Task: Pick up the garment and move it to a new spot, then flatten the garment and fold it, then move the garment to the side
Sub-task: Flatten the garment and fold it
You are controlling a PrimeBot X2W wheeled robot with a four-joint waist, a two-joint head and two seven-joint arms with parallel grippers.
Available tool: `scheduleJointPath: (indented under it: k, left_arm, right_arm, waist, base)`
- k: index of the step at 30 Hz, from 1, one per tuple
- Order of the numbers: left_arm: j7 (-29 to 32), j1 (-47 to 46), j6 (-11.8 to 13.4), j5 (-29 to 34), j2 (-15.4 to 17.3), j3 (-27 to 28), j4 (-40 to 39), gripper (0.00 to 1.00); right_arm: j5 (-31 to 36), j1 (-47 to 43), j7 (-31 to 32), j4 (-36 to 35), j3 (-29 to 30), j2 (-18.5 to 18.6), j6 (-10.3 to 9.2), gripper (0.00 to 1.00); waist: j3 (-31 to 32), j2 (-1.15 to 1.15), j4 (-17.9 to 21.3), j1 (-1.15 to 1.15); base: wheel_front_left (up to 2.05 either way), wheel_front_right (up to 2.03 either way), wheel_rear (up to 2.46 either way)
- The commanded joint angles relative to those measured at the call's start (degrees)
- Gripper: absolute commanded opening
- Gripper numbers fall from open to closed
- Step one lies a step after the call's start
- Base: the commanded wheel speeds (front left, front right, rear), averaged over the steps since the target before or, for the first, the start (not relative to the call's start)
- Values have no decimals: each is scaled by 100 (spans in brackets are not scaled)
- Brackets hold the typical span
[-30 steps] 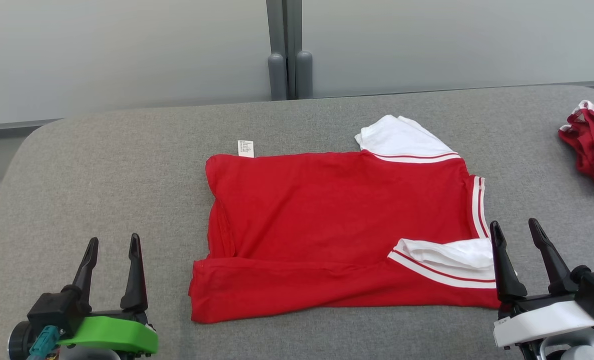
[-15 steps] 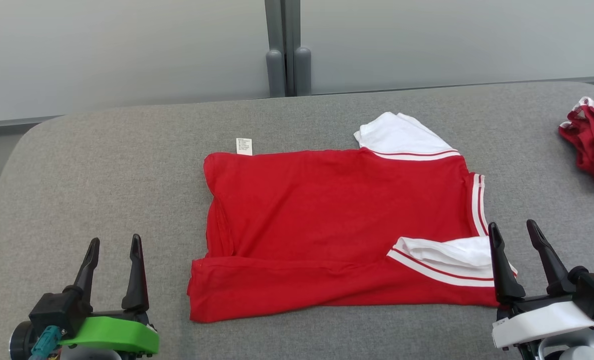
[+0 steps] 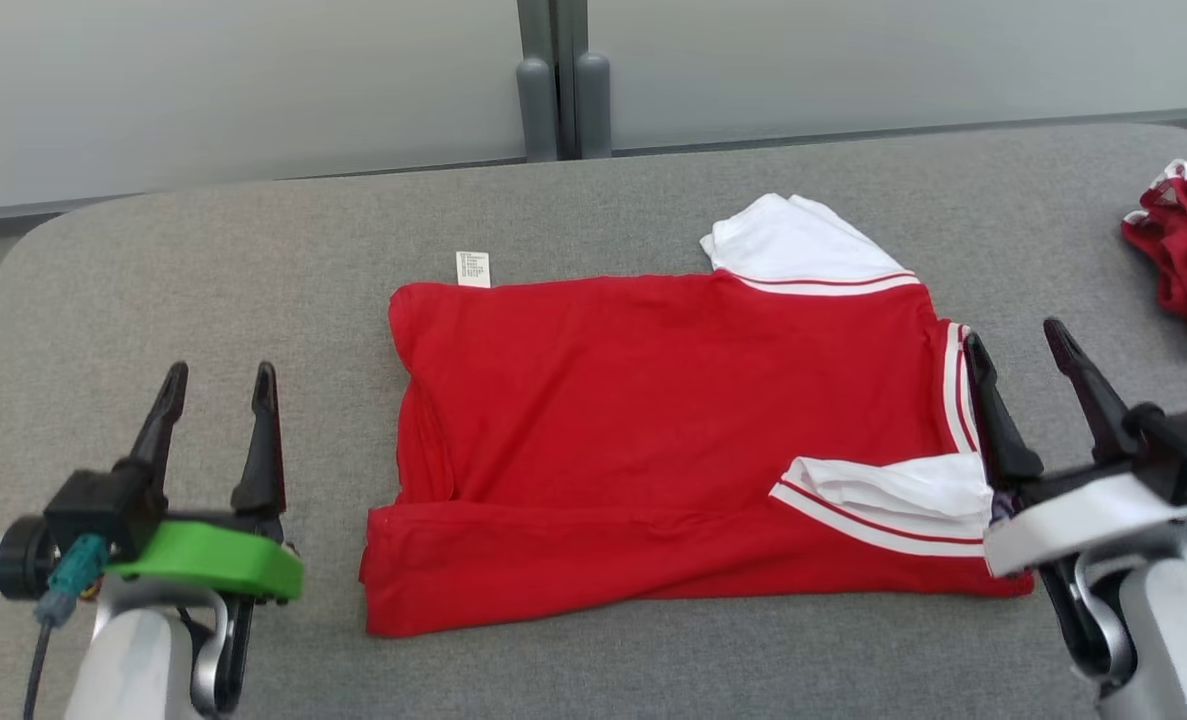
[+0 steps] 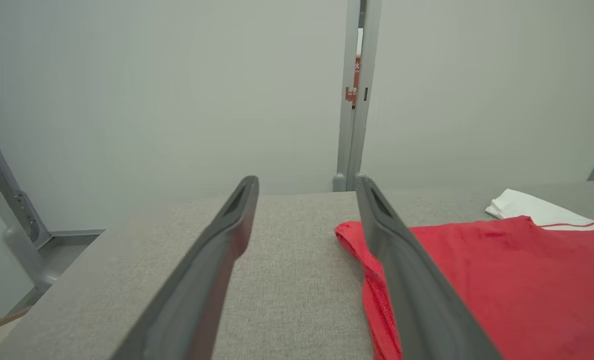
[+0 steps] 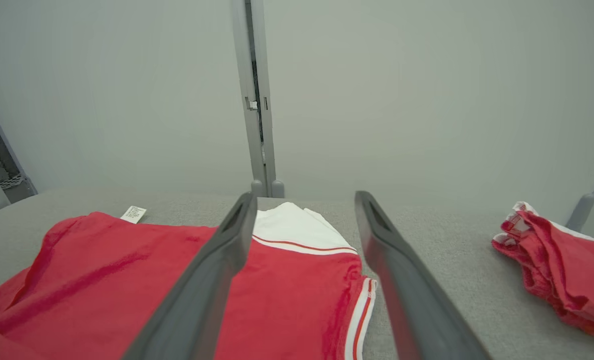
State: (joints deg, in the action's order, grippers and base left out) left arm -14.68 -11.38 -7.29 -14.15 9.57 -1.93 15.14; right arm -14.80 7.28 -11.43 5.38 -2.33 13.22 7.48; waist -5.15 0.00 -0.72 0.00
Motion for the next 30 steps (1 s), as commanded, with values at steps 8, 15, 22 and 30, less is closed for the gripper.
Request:
scheduleJointPath:
  k: [8,15,22,30]
  left_arm:
    - [390,-1847,-29,-181,368,-713,541,100]
    - [649,-3036,-26,-623,326,-1271,1480,100]
    - [850,-3673,-26,-955,179,-1839,2531,100]
    - [710,-4037,-27,-1300,124,-2277,3426,100]
  right_arm:
    - [-112,1955,453,796,-410,539,2,100]
    - [-257,3382,547,1858,-925,753,2,100]
    - [-427,4218,430,2808,-1440,783,2,100]
    - [-637,4699,117,3557,-1895,772,2,100]
  waist:
    - [-890,0,57,0]
    - [-1537,0,30,0]
    - [-1987,0,18,0]
    - [-2160,0,39,0]
  base:
    - [0,0,0]
    - [0,0,0]
    - [0,0,0]
    - [0,0,0]
